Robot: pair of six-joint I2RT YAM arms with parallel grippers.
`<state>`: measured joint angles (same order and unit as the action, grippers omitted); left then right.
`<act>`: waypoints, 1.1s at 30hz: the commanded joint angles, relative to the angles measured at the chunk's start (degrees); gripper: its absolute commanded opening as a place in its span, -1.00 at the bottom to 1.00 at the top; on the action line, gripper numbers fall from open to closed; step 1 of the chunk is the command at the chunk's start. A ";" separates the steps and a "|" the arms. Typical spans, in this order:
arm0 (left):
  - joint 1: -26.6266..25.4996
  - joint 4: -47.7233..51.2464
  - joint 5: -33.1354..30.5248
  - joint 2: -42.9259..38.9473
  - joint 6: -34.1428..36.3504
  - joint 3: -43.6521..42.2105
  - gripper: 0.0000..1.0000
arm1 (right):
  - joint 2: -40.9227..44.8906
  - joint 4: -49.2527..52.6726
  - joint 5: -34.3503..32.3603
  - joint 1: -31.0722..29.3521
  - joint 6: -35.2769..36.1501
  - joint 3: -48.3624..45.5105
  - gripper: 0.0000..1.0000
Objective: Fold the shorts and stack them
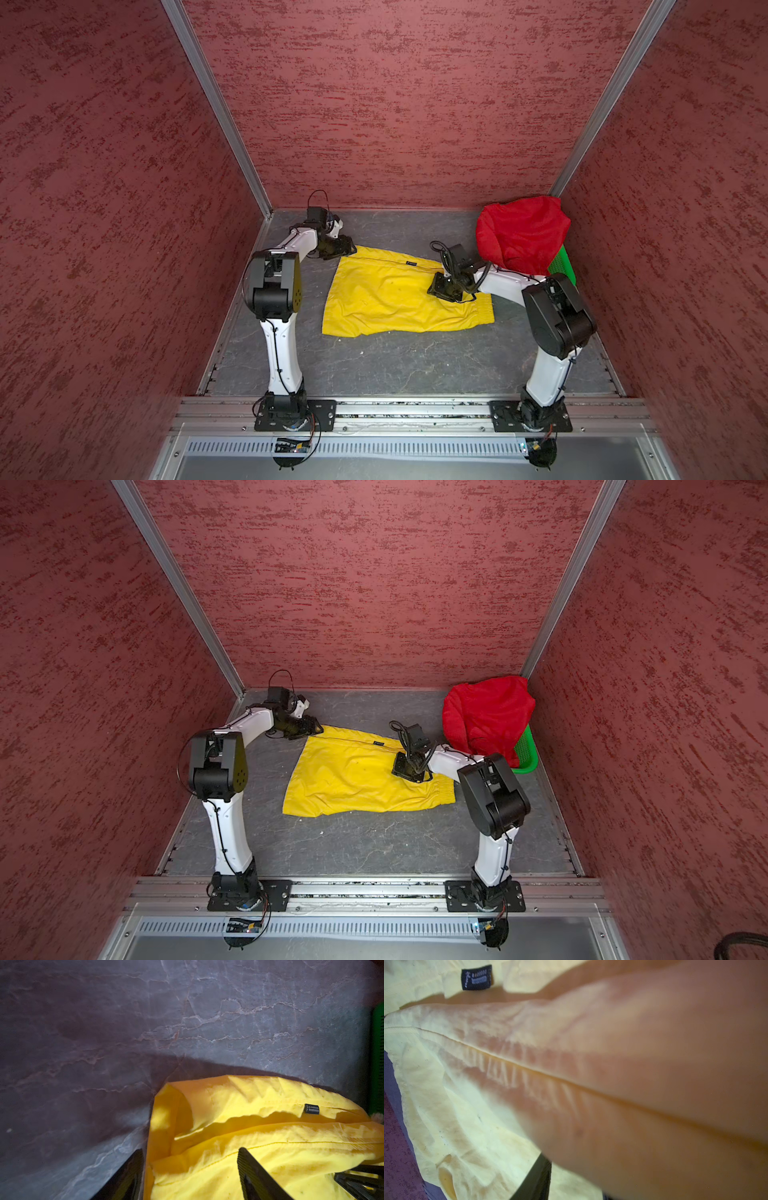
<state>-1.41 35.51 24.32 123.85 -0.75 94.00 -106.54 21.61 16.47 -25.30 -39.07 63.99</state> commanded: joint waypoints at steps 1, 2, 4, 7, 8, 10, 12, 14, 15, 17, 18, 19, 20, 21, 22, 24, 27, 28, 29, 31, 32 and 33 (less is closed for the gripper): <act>-0.35 3.56 -0.93 1.26 3.24 0.94 0.35 | -2.39 1.26 -0.65 0.03 -0.31 -0.02 -0.19; -0.35 3.60 -0.57 1.08 3.64 0.72 0.31 | -2.66 1.42 -0.54 -0.01 -0.31 0.29 -0.19; -0.37 3.76 -0.06 0.75 4.11 -0.18 0.27 | -3.00 1.71 -0.57 -0.01 -0.31 0.59 -0.20; -0.35 3.31 0.31 -0.26 4.30 -2.03 0.06 | -3.17 1.69 -0.79 -0.01 -0.39 0.94 -0.19; -0.38 2.98 0.62 -0.68 4.31 -2.66 -0.06 | -3.34 1.71 -0.71 -0.01 -0.40 1.14 -0.19; -0.27 2.48 1.03 -1.55 4.01 -3.41 -0.34 | -3.65 1.86 -0.66 -0.01 -0.40 1.31 -0.20; -0.34 1.98 0.85 -2.61 3.39 -3.85 -0.71 | -3.97 2.19 -0.73 -0.01 -0.40 1.40 -0.21; -0.28 1.63 0.48 -4.14 3.00 -4.16 -0.95 | -4.11 2.86 -1.29 -0.01 -0.50 1.45 -0.22; -0.37 1.50 0.50 -5.16 2.95 -4.33 -1.00 | -4.10 3.30 -1.64 0.00 -0.50 1.36 -0.22; -0.60 1.45 0.39 -7.71 2.94 -4.77 -1.00 | -4.05 4.16 -2.42 -0.01 -0.48 1.15 -0.22; -0.80 1.44 0.29 -9.35 3.00 -5.08 -1.00 | -3.96 4.55 -2.72 -0.01 -0.49 1.01 -0.23; -0.95 1.33 0.24 -11.12 3.12 -5.52 -1.00 | -3.82 4.91 -3.08 0.03 -0.45 0.84 -0.23; -1.24 1.06 0.04 -12.70 3.27 -5.92 -1.00 | -3.69 5.11 -3.28 0.03 -0.36 0.58 -0.23; -1.54 0.70 -0.06 -14.58 3.50 -6.55 -1.00 | -3.47 5.20 -3.46 -0.01 -0.32 0.23 -0.22; -1.79 0.20 -0.20 -16.48 3.83 -7.23 -1.00 | -3.31 5.29 -3.69 0.01 -0.31 -0.03 -0.22; -2.17 -1.00 -0.83 -19.52 4.07 -8.43 -1.00 | -2.99 5.29 -3.79 -0.03 -0.31 -0.52 -0.23; -2.54 -2.44 -1.42 -22.84 4.10 -9.08 -1.00 | -2.58 5.45 -4.21 -0.04 -0.31 -0.88 -0.22; -2.64 -2.89 -1.55 -23.57 4.13 -8.97 -1.00 | -2.40 5.46 -4.29 -0.03 -0.40 -0.86 -0.23; -2.79 -3.41 -1.65 -24.05 4.10 -8.68 -1.00 | -2.36 5.53 -4.38 -0.10 -0.40 -0.88 -0.22; -2.81 -4.98 -1.18 -24.62 3.90 -8.06 -1.00 | -2.37 5.71 -4.65 -0.10 -0.40 -0.64 -0.22; -2.91 -5.61 -1.03 -24.63 3.83 -7.68 -1.00 | -2.36 5.81 -4.68 -0.05 -0.47 -0.47 -0.22; -3.03 -6.32 -1.02 -24.52 3.67 -7.00 -1.00 | -2.52 5.97 -4.77 -0.06 -0.46 -0.19 -0.22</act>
<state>-4.89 33.82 24.21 99.66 2.42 85.80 -107.85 22.06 15.70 -25.30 -39.07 65.52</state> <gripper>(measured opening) 0.068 0.387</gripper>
